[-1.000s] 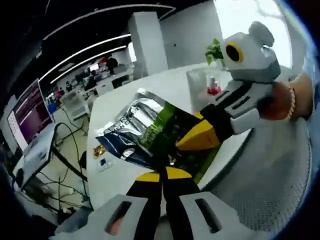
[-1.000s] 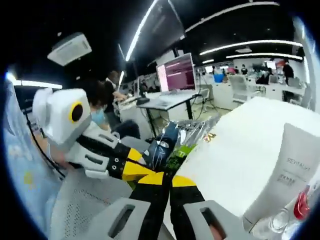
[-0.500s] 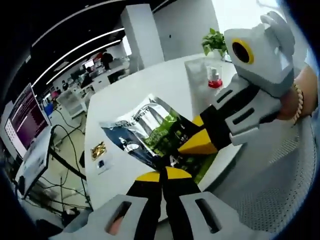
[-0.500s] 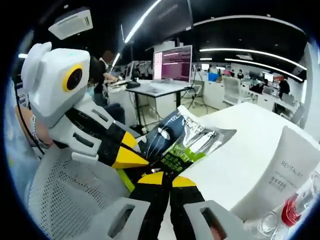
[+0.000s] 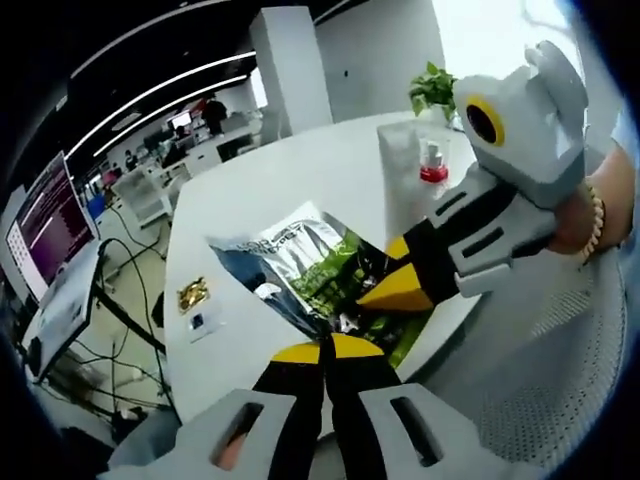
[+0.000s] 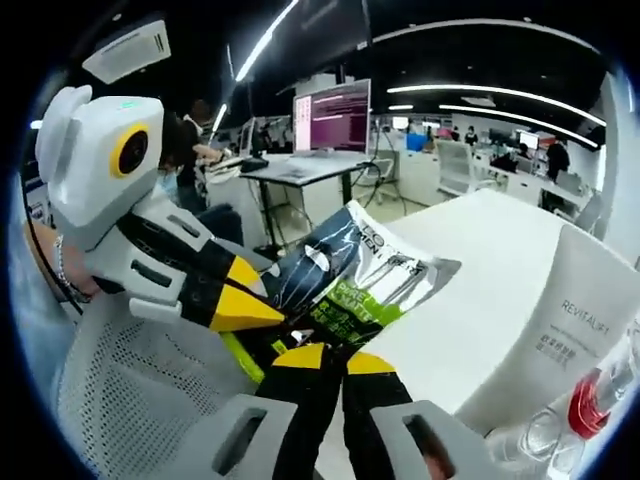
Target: Arrange the skincare products in the storage area until every visible bottle or jar stands upright without overlapping.
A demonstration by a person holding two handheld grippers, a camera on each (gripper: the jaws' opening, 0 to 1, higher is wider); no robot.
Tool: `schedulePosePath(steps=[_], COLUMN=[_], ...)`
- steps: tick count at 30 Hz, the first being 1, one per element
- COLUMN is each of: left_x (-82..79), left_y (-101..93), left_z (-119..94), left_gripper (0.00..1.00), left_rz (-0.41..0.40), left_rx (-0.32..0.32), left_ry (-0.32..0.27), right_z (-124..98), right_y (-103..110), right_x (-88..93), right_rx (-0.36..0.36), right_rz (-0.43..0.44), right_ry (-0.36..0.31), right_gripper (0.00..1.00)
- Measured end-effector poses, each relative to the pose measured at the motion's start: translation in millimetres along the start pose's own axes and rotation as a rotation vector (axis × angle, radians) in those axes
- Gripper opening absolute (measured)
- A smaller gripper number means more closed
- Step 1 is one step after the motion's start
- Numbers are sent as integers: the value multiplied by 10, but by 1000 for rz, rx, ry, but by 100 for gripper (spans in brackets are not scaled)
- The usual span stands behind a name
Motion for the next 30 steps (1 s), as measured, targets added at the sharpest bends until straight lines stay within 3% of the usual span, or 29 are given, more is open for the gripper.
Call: schedulePosePath(steps=[2, 4, 7, 16, 23, 25, 30], left_x=[6, 12, 15, 84, 96, 104, 121], left_y=[32, 41, 31, -47, 11, 9, -17], left_z=[3, 6, 7, 60, 78, 81, 88], left_gripper=[0, 0, 0, 0, 0, 0, 0], left_rz=[0, -15, -10, 105, 68, 72, 103], left_rx=[-32, -26, -29, -43, -68, -72, -73], left_ry=[-3, 10, 7, 65, 92, 103, 124], right_z=[-19, -26, -21, 77, 62, 67, 74], right_y=[-32, -12, 20, 67, 40, 51, 88], right_x=[32, 30, 24, 104, 145, 162, 167], right_rx=[13, -16, 5, 8, 25, 8, 1], right_rz=[31, 26, -8, -66, -89, -62, -96], right_ry=[31, 22, 24, 97, 131, 146, 161], right_gripper=[0, 0, 0, 0, 0, 0, 0])
Point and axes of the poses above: the point that each gripper's makers call its tool centre point, and the gripper's own axes: z roughly forward along the fingers, y roughly to its left, x roughly out of its underside, the point moved 9 cm from there along -z, roughly backward along the fingers, and after that the axes turned 14 degrees about -x, right-handed, at the moved point
